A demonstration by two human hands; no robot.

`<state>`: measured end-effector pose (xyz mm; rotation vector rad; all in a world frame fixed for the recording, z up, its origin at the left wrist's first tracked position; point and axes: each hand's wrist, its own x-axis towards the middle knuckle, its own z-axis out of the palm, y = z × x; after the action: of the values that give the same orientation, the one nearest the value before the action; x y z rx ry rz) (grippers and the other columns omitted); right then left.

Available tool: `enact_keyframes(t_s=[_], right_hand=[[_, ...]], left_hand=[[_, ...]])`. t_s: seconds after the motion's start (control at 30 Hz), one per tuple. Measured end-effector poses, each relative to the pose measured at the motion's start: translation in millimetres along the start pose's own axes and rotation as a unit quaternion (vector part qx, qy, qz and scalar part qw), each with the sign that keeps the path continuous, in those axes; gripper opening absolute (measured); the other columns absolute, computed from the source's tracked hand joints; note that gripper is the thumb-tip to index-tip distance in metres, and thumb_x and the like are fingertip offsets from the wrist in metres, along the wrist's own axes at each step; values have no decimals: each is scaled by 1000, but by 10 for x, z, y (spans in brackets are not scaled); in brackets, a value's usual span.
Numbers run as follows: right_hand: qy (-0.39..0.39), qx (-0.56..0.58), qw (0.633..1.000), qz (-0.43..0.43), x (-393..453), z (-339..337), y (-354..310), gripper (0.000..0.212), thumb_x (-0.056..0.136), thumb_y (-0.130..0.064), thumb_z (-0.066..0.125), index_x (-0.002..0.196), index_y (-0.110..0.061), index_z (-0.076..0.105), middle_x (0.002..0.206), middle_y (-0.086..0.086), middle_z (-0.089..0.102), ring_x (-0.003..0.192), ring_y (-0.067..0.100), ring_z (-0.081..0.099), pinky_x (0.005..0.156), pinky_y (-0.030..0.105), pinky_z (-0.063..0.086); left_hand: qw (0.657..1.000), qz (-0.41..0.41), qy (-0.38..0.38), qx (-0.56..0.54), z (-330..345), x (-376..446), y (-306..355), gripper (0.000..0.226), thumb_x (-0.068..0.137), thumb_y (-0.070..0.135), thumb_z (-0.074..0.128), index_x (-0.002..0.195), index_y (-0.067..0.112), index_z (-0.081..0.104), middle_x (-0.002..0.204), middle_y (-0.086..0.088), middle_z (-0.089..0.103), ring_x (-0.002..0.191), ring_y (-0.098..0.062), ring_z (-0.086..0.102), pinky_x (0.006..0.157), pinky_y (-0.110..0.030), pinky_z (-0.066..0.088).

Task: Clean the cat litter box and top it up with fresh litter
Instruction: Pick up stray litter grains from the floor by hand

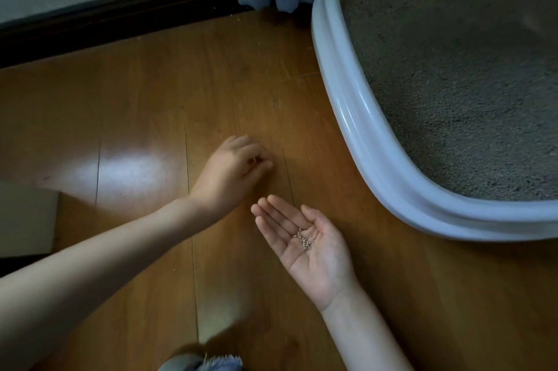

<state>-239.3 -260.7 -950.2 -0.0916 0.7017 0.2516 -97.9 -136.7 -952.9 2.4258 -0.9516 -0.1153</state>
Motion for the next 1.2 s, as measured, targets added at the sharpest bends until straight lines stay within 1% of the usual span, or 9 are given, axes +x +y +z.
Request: enact_keyframes(t_s=[0.1,0.23,0.3,0.43,0.53,0.73,0.83,1.0,1.2], right_hand=[[-14,-6,1000,-8,-29,8,-6,45,88,-21,44,101,14,69,118,31,62,110,41,63,94,46,50],[-9,-4,1000,-9,-40,0,-33,44,88,-20,43,100,14,69,118,31,62,110,40,63,94,46,51],[-9,-7,1000,-12,-51,16,-47,45,89,-20,43,99,14,69,117,31,62,109,40,63,93,45,51],[-6,-12,1000,-16,-55,34,-75,45,89,-20,42,99,13,70,116,30,63,109,39,63,93,45,51],[-3,-12,1000,-21,-48,41,-89,44,88,-20,42,98,12,71,116,30,63,110,39,63,94,45,50],[-4,-14,999,-29,-66,47,-119,44,88,-21,43,99,11,71,117,29,63,110,37,63,95,44,50],[-2,-9,999,-31,-74,37,-131,44,89,-21,42,100,11,71,118,29,63,110,37,63,94,44,50],[3,-10,999,-34,-73,29,-152,44,88,-21,43,98,11,71,117,29,64,109,37,64,92,44,52],[-5,-6,1000,-26,-59,37,-146,44,90,-20,42,99,12,70,117,30,63,109,39,64,93,45,52]], left_hand=[[998,37,-39,33,127,56,-120,9,83,15,76,91,17,75,83,6,63,81,-12,50,70,-22,41],[994,83,-35,56,191,132,-100,6,81,15,77,86,14,75,81,1,66,77,-19,55,68,-27,46],[990,116,-39,73,179,179,-74,4,84,15,72,84,12,74,80,0,65,75,-21,56,65,-31,49],[975,182,-71,108,172,273,2,25,88,20,50,76,7,68,76,-5,61,69,-24,55,60,-33,49],[977,172,-80,95,186,358,59,28,88,23,46,75,8,66,76,-5,60,68,-22,55,60,-32,48],[985,144,-79,47,258,540,144,5,85,12,67,82,9,70,81,-4,62,76,-21,57,66,-32,49],[977,172,-105,66,268,586,147,16,88,18,58,82,8,70,82,-6,63,76,-24,59,64,-36,52],[947,249,-105,175,310,651,216,34,90,22,38,76,5,64,75,-9,59,65,-25,56,56,-31,44],[971,181,-82,136,254,409,28,33,96,21,36,85,0,59,79,-13,55,63,-25,52,57,-35,46]])
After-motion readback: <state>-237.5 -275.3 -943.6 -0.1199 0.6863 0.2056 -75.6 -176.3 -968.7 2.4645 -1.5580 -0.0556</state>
